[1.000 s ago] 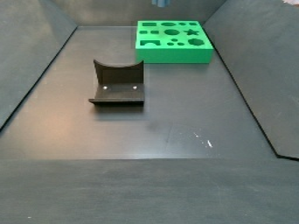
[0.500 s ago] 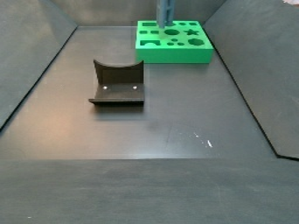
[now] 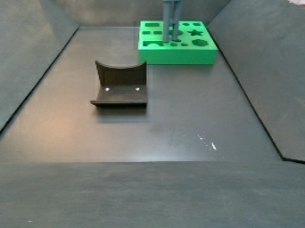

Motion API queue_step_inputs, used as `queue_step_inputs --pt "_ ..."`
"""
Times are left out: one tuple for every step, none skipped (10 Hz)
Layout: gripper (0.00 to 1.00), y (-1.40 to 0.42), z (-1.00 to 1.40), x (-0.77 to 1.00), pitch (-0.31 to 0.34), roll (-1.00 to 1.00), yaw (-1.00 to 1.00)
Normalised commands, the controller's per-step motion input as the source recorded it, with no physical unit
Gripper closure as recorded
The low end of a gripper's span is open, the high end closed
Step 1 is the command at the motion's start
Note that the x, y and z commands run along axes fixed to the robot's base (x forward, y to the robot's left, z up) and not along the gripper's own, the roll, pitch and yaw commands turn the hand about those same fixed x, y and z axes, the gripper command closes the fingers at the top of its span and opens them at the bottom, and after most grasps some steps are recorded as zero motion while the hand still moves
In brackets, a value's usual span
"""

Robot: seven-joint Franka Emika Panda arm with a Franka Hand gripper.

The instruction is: Insert the 3 prong object.

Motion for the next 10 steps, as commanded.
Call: queue_step_inputs --pt "1.00 0.23 0.00 -0.62 0.000 -0.11 -0.46" --pt "1.00 0.17 0.00 -0.66 0.000 -0.07 -0.53" --pt "1.00 0.06 0.00 -0.51 -0.006 -0.06 -0.67" --pt "1.00 0.00 -0.04 -0.17 -0.024 0.00 -0.94" --pt "1.00 0.00 -0.12 0.00 -0.024 0.00 -1.00" --pt "1.00 0.00 -0.16 0.07 -0.050 -0.06 -1.00" --pt "1.00 0.19 -0.21 0.26 -0.013 -0.03 -0.81" --pt "1.00 0.38 -0.12 0.17 0.000 0.00 -0.55" --pt "1.00 0.39 -0.18 0.04 0.000 -0.04 -0.25" --pt "1.00 0.23 -0.20 0.06 0.000 -0.03 -0.22"
